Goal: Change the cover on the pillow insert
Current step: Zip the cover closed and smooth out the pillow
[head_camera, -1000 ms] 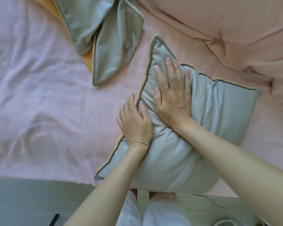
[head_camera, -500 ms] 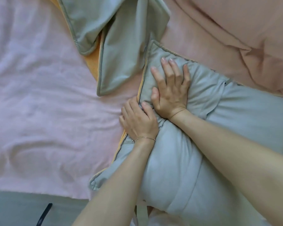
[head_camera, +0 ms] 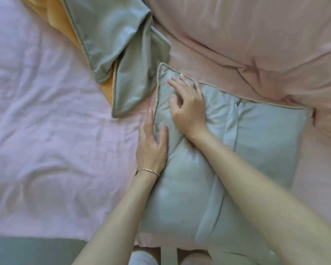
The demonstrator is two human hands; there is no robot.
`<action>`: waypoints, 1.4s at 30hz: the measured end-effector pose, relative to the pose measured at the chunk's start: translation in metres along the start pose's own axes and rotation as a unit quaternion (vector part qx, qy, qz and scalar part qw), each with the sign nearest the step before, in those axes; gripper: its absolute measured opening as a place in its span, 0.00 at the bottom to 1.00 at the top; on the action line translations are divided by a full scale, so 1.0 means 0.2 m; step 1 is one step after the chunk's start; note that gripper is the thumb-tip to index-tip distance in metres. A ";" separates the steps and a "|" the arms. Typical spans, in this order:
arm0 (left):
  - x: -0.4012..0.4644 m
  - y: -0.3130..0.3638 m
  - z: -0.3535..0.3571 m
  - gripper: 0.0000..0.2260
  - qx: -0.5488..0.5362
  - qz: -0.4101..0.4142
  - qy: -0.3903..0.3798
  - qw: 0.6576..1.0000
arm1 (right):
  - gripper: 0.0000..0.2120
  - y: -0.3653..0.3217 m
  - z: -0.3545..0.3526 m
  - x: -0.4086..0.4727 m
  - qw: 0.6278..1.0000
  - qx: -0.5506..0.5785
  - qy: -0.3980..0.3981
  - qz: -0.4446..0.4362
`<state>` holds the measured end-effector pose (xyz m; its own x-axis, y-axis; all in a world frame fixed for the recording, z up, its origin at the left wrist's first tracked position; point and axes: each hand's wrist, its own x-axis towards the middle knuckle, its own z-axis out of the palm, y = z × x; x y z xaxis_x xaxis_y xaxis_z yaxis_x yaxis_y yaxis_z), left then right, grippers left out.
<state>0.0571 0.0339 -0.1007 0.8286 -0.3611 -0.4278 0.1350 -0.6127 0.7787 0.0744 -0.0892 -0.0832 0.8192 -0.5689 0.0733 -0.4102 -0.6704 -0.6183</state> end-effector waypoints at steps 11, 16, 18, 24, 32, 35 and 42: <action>-0.26 0.25 -0.09 0.03 -0.101 -0.090 0.112 0.984 | 0.32 -0.23 -0.44 -0.62 0.973 -0.101 0.046 0.203; -0.25 0.33 -0.21 0.04 -0.154 -0.079 0.206 0.963 | 0.29 -0.30 -0.43 -0.58 0.985 -0.089 0.054 0.139; -0.22 0.27 -0.27 0.11 -0.096 -0.074 0.161 0.980 | 0.28 -0.29 -0.39 -0.57 0.987 -0.102 0.036 0.120; -0.06 0.15 -0.35 0.21 0.123 0.167 0.141 0.968 | 0.19 -0.31 -0.24 -0.46 0.988 -0.138 0.049 0.045; 0.26 0.22 -0.25 0.20 0.203 0.296 0.101 0.928 | 0.23 -0.14 -0.08 -0.52 0.979 -0.196 0.047 -0.039; 0.12 0.14 -0.12 0.18 0.232 0.300 0.146 0.914 | 0.23 -0.02 -0.11 -0.66 0.979 -0.181 0.052 -0.076; 0.41 -0.04 -0.01 0.16 0.324 0.279 0.213 0.879 | 0.22 0.12 0.15 -0.46 0.970 -0.219 0.045 -0.098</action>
<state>0.1262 0.0106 -0.1406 0.8147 -0.5208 0.2549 -0.5796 -0.7452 0.3299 0.0017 -0.0398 -0.1278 0.8684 -0.4359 0.2363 -0.3972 -0.8968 -0.1947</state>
